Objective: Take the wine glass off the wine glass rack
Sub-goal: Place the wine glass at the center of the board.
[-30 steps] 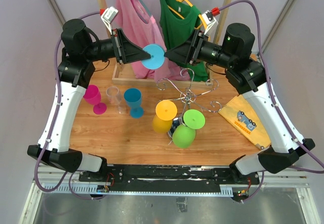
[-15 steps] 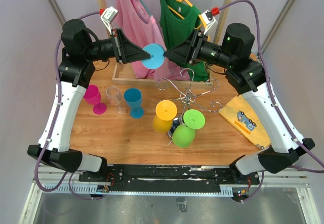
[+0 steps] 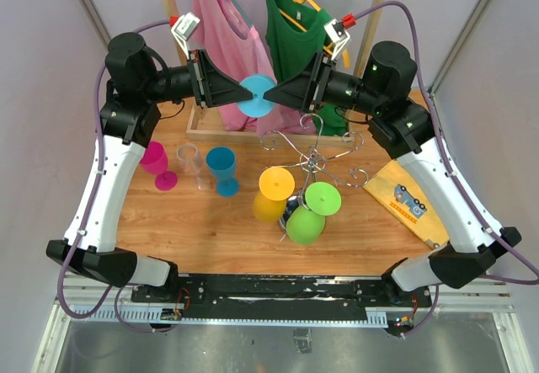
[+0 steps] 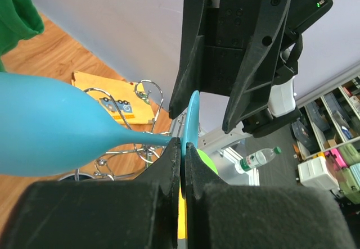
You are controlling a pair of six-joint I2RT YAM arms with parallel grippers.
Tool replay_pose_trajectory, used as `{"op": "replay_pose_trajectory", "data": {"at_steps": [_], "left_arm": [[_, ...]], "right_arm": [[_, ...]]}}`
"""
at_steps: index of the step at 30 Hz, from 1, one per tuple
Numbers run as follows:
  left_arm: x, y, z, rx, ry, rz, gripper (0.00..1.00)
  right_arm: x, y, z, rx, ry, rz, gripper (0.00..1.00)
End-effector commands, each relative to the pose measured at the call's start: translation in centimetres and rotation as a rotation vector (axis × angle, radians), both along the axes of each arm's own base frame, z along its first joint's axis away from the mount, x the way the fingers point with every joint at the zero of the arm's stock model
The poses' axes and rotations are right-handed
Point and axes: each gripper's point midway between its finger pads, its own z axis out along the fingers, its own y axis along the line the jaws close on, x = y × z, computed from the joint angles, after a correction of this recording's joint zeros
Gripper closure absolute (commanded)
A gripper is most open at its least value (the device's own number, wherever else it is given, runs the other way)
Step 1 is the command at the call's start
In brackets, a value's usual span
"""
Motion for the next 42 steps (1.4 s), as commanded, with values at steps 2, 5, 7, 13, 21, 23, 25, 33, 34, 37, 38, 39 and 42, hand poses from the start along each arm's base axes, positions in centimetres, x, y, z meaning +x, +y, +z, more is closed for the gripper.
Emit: {"op": "replay_pose_trajectory", "data": {"at_steps": [2, 5, 7, 13, 21, 23, 25, 33, 34, 37, 38, 39, 42], "left_arm": [[-0.6, -0.1, 0.8, -0.01, -0.036, -0.02, 1.0], [-0.5, -0.1, 0.8, -0.012, -0.033, -0.022, 1.0], [-0.4, -0.1, 0.9, -0.017, -0.034, -0.024, 1.0], [-0.4, -0.2, 1.3, -0.026, -0.046, -0.035, 1.0], [2.0, 4.7, 1.4, -0.098, -0.05, 0.072, 0.41], [2.6, 6.1, 1.4, -0.138, -0.046, 0.084, 0.34], [2.6, 6.7, 1.6, -0.167, -0.052, 0.071, 0.28], [3.1, 6.8, 1.7, -0.219, -0.065, 0.02, 0.07], [3.3, 6.8, 1.8, -0.226, -0.06, 0.019, 0.06], [3.5, 6.8, 2.4, -0.266, -0.044, 0.004, 0.05], [3.6, 6.8, 2.7, -0.282, -0.048, 0.003, 0.04], [3.6, 6.9, 3.0, -0.301, -0.041, 0.004, 0.04], [3.7, 7.0, 4.2, -0.354, -0.045, 0.005, 0.02]], "right_arm": [[-0.3, 1.0, 0.3, 0.027, -0.009, 0.051, 0.53], [-0.2, 1.4, 0.6, 0.043, -0.012, 0.071, 0.55], [-0.2, 1.6, 0.8, 0.049, -0.011, 0.082, 0.6], [-0.3, 2.1, 1.2, 0.076, -0.005, 0.121, 0.99], [-3.2, -1.0, 5.5, 0.213, -0.057, 0.196, 0.99], [-3.9, -2.4, 6.8, 0.252, -0.076, 0.211, 0.99], [-4.7, -3.4, 7.6, 0.267, -0.094, 0.233, 0.99], [-6.5, -4.4, 10.1, 0.397, -0.142, 0.321, 0.99], [-6.5, -4.4, 10.2, 0.41, -0.143, 0.326, 0.99], [-6.5, -4.5, 10.5, 0.461, -0.153, 0.347, 0.99], [-6.6, -4.6, 10.7, 0.483, -0.159, 0.358, 0.99], [-6.6, -4.7, 10.9, 0.502, -0.159, 0.367, 0.99], [-6.2, -4.5, 10.9, 0.529, -0.157, 0.391, 0.99]]}}
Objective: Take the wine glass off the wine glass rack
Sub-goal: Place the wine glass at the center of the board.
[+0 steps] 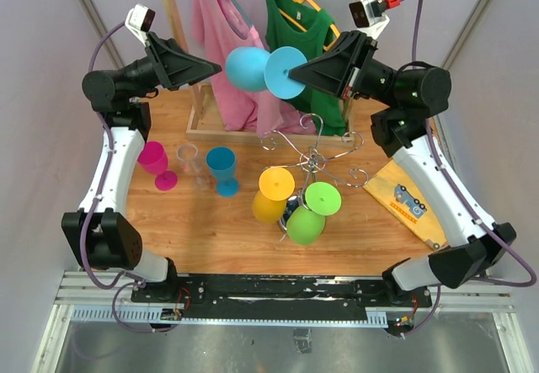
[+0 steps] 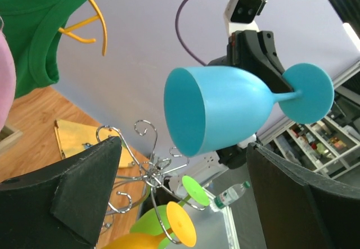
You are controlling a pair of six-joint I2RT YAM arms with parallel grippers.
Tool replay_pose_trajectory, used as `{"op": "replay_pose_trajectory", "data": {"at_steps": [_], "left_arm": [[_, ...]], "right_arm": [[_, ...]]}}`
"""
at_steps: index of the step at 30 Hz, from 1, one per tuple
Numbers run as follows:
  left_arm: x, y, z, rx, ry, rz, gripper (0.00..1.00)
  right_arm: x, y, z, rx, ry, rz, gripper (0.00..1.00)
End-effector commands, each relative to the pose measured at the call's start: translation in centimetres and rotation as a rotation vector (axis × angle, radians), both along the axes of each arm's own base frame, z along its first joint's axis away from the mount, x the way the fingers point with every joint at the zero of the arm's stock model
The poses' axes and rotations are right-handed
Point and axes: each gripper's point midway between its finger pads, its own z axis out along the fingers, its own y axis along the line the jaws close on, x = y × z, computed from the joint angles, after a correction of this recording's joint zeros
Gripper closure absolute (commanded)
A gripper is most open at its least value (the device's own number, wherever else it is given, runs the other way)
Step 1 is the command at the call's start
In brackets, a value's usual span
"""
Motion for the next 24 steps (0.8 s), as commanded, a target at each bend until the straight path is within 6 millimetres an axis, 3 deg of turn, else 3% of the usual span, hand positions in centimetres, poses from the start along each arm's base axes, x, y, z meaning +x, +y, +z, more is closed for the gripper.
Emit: {"op": "replay_pose_trajectory", "data": {"at_steps": [1, 15, 24], "left_arm": [[-1.3, 0.0, 3.0, -0.088, -0.07, -0.021, 0.02], [-4.1, -1.4, 4.4, -0.102, -0.097, -0.076, 0.04], [-5.8, -1.3, 6.2, -0.116, -0.137, -0.071, 0.11]], "right_arm": [[-0.9, -0.7, 1.5, 0.096, -0.056, 0.058, 0.99], [0.2, 1.4, 2.4, 0.153, -0.088, 0.132, 0.99], [1.4, 1.8, 1.5, 0.2, -0.054, 0.2, 0.99]]}}
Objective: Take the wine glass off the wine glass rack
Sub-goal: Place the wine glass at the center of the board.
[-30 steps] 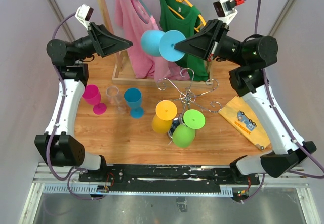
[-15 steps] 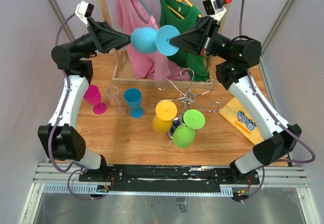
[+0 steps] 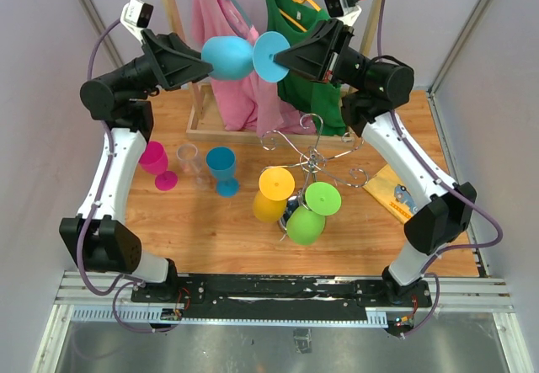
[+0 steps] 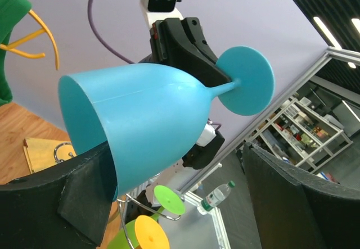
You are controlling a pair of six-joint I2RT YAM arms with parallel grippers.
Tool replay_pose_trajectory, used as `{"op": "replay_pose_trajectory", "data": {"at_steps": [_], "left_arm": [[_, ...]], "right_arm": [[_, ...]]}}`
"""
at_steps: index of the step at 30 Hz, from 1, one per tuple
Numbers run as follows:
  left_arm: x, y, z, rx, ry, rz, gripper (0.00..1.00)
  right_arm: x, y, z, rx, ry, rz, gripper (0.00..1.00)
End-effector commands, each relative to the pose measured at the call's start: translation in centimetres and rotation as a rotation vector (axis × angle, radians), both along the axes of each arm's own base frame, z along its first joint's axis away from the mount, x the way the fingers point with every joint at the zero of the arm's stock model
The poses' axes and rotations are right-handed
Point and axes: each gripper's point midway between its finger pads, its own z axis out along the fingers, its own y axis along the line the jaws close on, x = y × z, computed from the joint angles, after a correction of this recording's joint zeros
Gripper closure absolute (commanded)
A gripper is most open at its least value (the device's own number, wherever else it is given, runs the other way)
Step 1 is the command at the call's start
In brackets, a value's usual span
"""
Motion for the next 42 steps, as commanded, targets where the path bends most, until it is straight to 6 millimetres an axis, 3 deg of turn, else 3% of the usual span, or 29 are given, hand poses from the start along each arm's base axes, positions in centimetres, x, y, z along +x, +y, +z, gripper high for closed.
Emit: {"op": "replay_pose_trajectory", "data": {"at_steps": [1, 4, 8, 14, 16, 22, 29, 35, 39, 42], "left_arm": [[-2.9, 0.1, 3.0, -0.027, -0.101, 0.006, 0.12], [-3.2, 0.2, 3.3, -0.033, -0.106, 0.007, 0.22], [-3.7, 0.3, 3.8, -0.046, -0.105, 0.004, 0.43], [-4.4, 0.4, 4.5, -0.066, -0.108, -0.001, 0.88], [-4.6, 0.4, 4.7, -0.07, -0.114, -0.003, 0.97], [-5.7, 0.6, 5.5, -0.061, -0.166, 0.0, 1.0], [-7.0, 0.5, 5.4, 0.063, -0.411, 0.102, 1.0], [-3.1, 2.3, 4.4, 0.301, -0.52, 0.484, 1.0], [0.4, 5.8, 1.3, 0.545, -0.519, 0.761, 1.0], [0.7, 9.1, -1.0, 0.699, -0.477, 0.945, 1.0]], "right_arm": [[-2.3, -0.7, 1.5, 0.089, -0.061, 0.063, 0.99], [-2.1, -0.6, 1.1, 0.095, -0.048, 0.076, 0.99], [-1.6, -0.6, 0.7, 0.121, -0.02, 0.105, 0.96], [-1.4, -0.7, -0.1, 0.132, 0.01, 0.132, 0.69], [-1.5, -0.7, -0.3, 0.126, 0.008, 0.126, 0.58], [-1.9, -0.8, -0.7, 0.062, -0.023, 0.075, 0.29], [-3.0, -2.6, -1.2, -0.03, -0.057, -0.032, 0.09], [-5.2, -4.0, -1.7, -0.174, -0.144, -0.151, 0.01], [-5.9, -4.7, -2.7, -0.322, -0.176, -0.267, 0.01], [-5.9, -5.8, -4.3, -0.442, -0.155, -0.381, 0.01]]}}
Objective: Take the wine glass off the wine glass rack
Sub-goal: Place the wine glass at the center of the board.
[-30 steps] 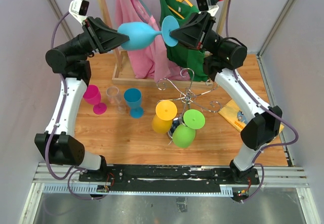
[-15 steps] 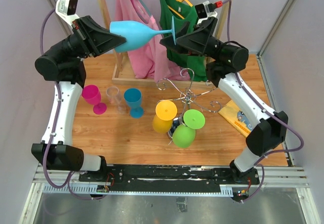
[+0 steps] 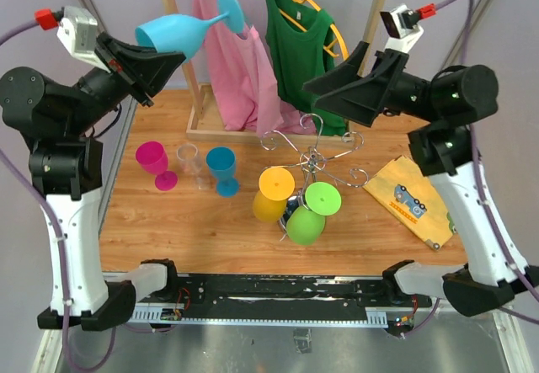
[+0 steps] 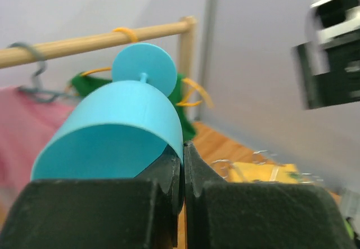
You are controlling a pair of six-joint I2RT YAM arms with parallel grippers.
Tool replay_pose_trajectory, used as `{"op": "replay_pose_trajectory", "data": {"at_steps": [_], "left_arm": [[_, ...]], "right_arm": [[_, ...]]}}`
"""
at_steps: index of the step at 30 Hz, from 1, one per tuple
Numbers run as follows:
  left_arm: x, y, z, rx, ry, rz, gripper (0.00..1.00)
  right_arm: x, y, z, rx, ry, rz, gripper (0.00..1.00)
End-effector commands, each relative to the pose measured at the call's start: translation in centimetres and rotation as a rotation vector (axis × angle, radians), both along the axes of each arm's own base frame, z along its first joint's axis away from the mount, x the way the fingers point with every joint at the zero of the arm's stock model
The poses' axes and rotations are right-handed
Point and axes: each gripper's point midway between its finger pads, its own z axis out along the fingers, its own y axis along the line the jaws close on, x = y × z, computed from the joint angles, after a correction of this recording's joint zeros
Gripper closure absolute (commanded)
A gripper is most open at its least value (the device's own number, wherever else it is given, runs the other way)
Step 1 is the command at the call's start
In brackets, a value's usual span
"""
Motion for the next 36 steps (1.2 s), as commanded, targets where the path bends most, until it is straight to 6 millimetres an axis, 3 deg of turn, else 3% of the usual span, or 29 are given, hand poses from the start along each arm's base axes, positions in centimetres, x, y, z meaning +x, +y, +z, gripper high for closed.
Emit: {"op": "replay_pose_trajectory", "data": {"at_steps": [1, 3, 8, 12, 16, 23, 28, 36], "left_arm": [[3.7, 6.3, -7.9, 0.252, 0.126, 0.457, 1.0], [3.0, 8.3, -10.0, 0.294, 0.182, 0.564, 1.0], [0.3, 12.3, -13.0, 0.361, 0.299, 0.779, 1.0], [-0.8, 15.0, -15.0, 0.434, 0.387, 0.91, 1.0], [-0.5, 16.7, -17.1, 0.445, 0.492, 0.994, 1.0], [0.5, 18.5, -24.0, 0.49, 0.716, 1.051, 1.0], [1.0, 19.8, -26.6, 0.423, 0.847, 1.066, 1.0], [2.1, 23.7, -29.2, 0.391, 0.938, 1.092, 1.0]], "right_arm": [[0.6, -1.5, -3.9, -0.224, -0.032, -0.2, 0.01], [0.9, -2.2, -4.9, -0.262, -0.029, -0.262, 0.01], [2.2, -3.6, -7.6, -0.328, 0.038, -0.374, 0.02], [2.8, -4.0, -8.2, -0.342, 0.063, -0.409, 0.01], [3.4, -4.1, -8.1, -0.344, 0.069, -0.408, 0.02], [4.8, -4.5, -9.3, -0.369, 0.13, -0.423, 0.01], [5.3, -5.0, -10.5, -0.402, 0.16, -0.448, 0.01], [5.4, -5.4, -10.5, -0.405, 0.152, -0.444, 0.01]]}}
